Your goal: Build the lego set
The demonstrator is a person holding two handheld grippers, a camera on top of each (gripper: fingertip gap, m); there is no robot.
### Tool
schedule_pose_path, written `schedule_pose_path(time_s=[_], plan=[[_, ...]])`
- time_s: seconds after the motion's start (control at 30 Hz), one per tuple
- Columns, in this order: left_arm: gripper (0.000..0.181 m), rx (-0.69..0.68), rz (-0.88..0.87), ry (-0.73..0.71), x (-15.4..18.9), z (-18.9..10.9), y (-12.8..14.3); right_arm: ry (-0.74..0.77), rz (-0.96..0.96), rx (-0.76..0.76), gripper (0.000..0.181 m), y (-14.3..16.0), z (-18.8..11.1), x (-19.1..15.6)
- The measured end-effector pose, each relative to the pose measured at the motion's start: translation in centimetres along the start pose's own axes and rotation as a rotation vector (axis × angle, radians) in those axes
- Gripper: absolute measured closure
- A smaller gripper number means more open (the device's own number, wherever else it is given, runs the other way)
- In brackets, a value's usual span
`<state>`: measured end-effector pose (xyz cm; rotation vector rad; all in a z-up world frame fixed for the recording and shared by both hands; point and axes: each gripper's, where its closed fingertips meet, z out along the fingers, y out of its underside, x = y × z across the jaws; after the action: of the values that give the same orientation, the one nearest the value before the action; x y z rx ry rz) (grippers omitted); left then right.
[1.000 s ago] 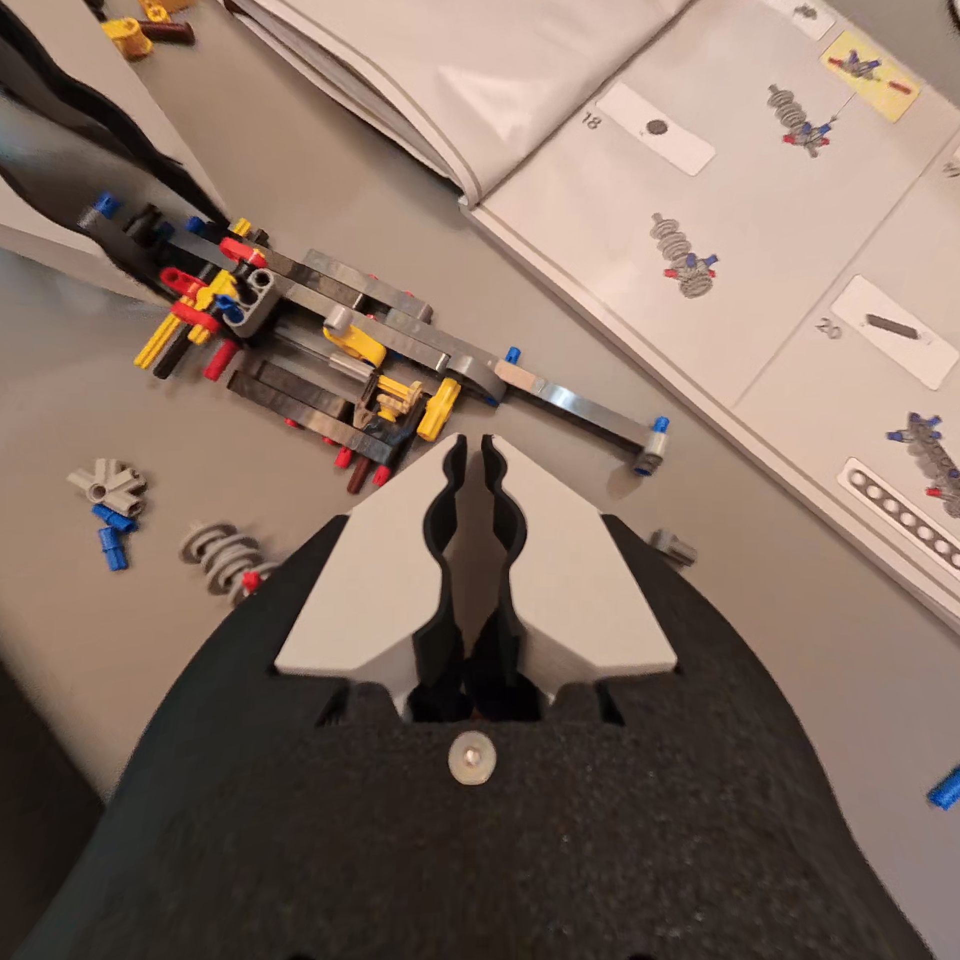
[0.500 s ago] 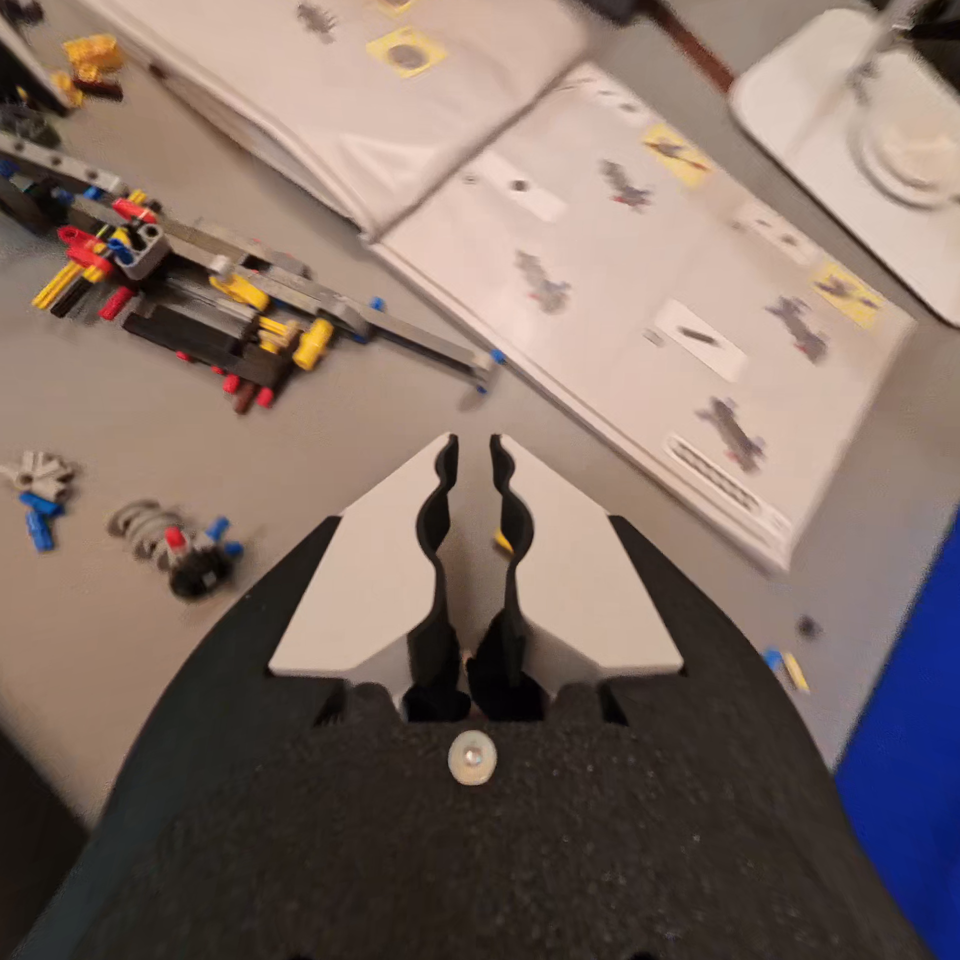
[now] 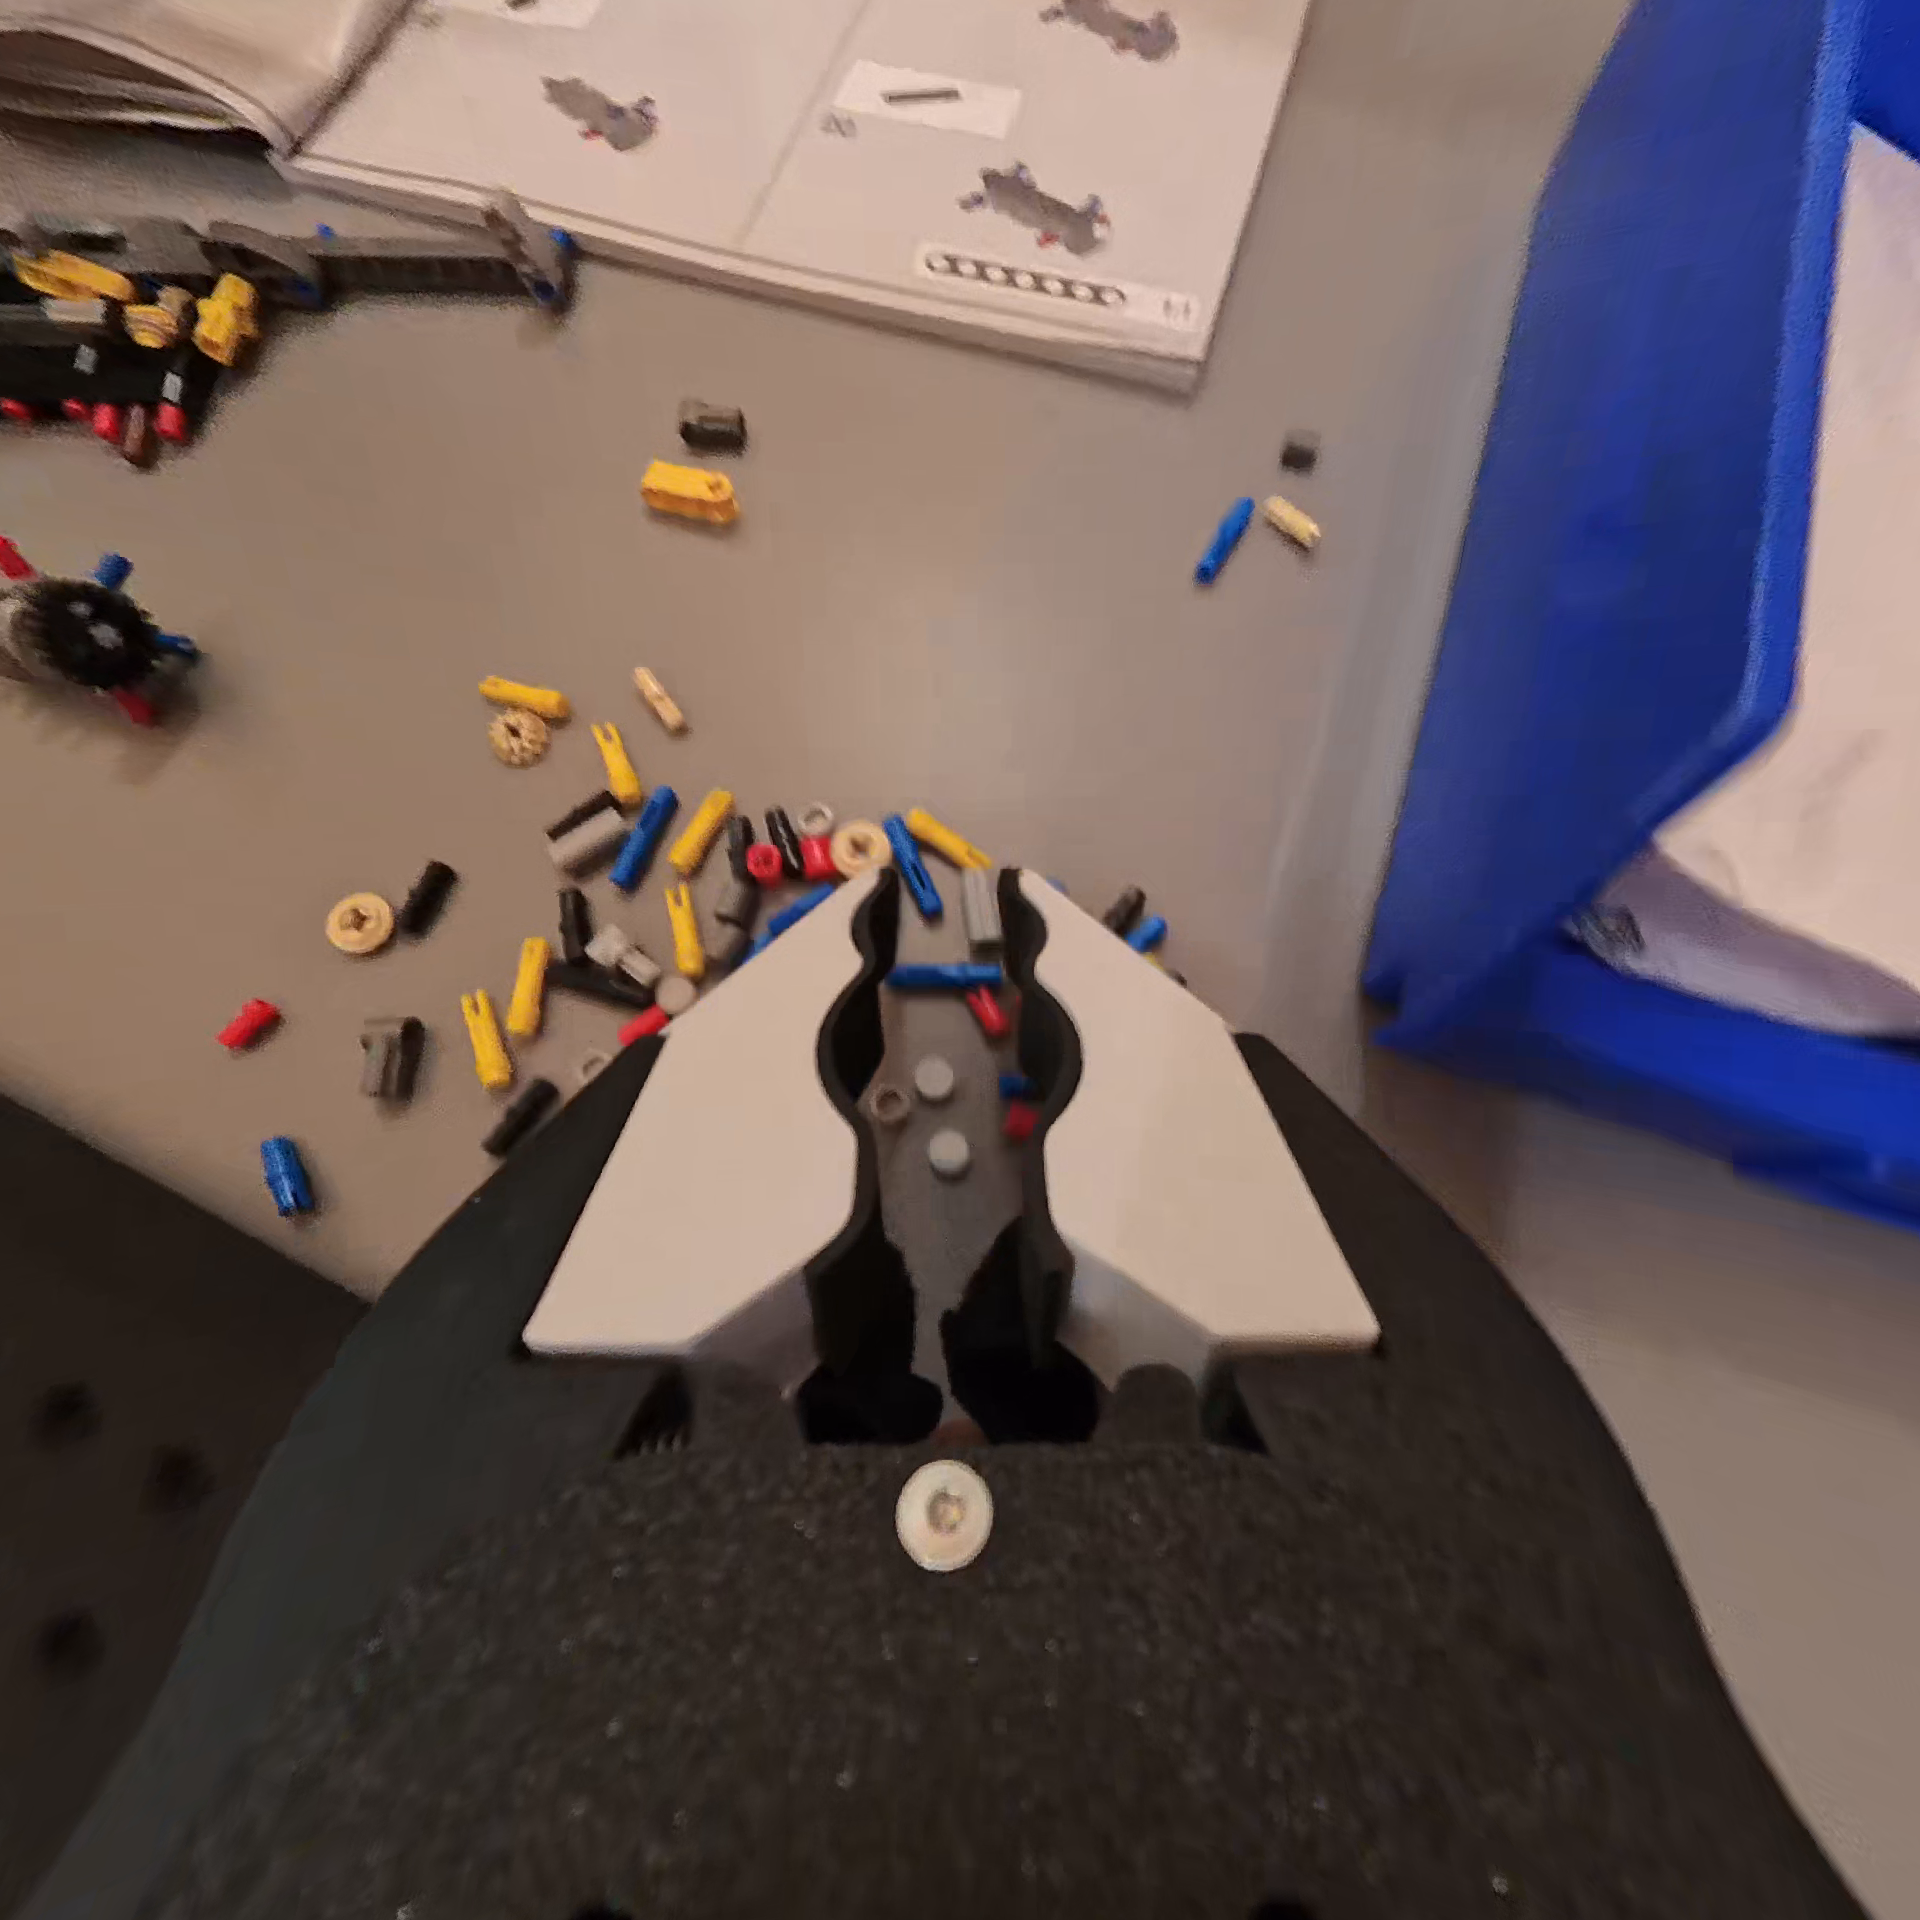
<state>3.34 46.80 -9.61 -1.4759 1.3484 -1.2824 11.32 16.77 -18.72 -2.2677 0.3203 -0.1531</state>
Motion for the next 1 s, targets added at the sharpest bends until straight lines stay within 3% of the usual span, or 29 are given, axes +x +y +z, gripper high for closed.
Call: schedule_pose_path(time_s=[0.2, 0.3, 0.4, 0.6, 0.77, 1.0], plan=[[0.144, 0.067, -0.067, 0.118, 1.1, -0.9, -0.8, 0.15, 0.056, 0.008, 0.165, 2.5, -1.6, 3.2], [0.145, 0.079, -0.055, 0.098, 1.0, -1.0, -0.8, 0.128, 0.124, 0.021, 0.164, 2.7, -1.5, 3.6], [0.145, 0.072, -0.04, 0.093, 1.4, -0.9, -0.5, 0.145, 0.083, 0.009, 0.165, 2.6, -1.3, 3.5], [0.146, 0.071, -0.017, 0.081, 1.8, -1.0, -0.4, 0.04, 0.003, -0.007, 0.167, 1.7, -0.7, 1.1], [0.147, 0.068, -0.021, 0.075, 1.6, -1.0, -0.3, 0.067, -0.045, -0.033, 0.17, 0.3, -0.2, 1.8], [0.147, 0.06, -0.002, 0.074, 1.7, -1.1, -0.3, 0.017, -0.053, -0.126, 0.169, 3.6, -1.8, 2.3]])
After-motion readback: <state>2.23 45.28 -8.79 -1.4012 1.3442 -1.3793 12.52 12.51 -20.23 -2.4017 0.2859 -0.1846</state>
